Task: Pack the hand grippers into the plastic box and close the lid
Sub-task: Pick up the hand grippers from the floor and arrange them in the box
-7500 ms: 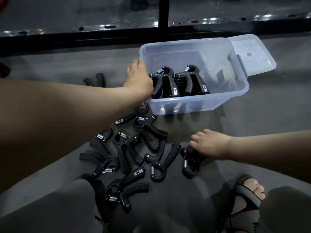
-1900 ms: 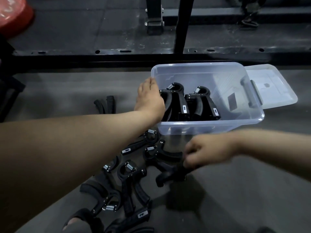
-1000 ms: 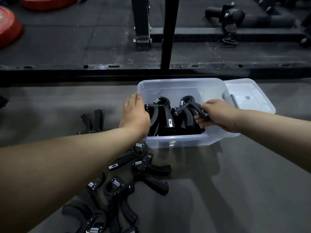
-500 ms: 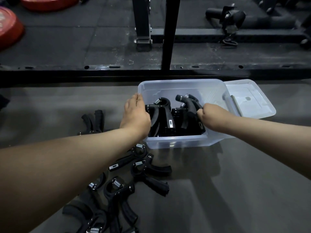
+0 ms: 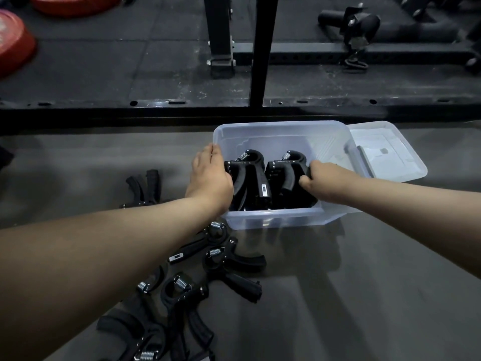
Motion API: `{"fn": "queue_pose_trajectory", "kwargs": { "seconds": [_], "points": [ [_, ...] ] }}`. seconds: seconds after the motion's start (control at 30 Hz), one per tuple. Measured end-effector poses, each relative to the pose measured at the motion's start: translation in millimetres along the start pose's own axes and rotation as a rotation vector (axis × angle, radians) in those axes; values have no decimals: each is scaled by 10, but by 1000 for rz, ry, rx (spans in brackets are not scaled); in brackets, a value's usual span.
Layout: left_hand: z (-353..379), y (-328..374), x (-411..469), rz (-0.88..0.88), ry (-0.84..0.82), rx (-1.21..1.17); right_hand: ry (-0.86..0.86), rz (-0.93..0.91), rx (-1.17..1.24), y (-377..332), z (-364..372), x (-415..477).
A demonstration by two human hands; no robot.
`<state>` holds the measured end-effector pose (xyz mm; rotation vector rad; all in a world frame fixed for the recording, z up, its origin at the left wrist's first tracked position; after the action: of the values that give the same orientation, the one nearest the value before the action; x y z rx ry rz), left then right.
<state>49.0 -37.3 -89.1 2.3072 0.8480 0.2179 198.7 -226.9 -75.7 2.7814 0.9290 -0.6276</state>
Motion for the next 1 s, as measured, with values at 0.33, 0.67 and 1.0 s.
{"fn": "queue_pose_trajectory", "kwargs": {
  "seconds": [0.33, 0.67, 1.0],
  "points": [
    [2, -18, 15, 12, 8, 6, 35, -46, -67, -50, 62, 18],
    [3, -14, 14, 21, 10, 5, 41, -52, -122, -29, 130, 66],
    [4, -21, 23, 17, 1, 7, 121, 108, -59, 80, 144, 41]
  ]
}}
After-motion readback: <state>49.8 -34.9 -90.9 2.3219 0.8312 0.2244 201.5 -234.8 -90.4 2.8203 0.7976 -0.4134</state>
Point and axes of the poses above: each hand's wrist, its own x-axis towards the middle knuckle, its own z-axis out of the palm, y = z × x, the point moved 3 cm from there along x, towards the middle knuckle, and after that the axes turned 11 degrees about -x, right-handed, at the moved point
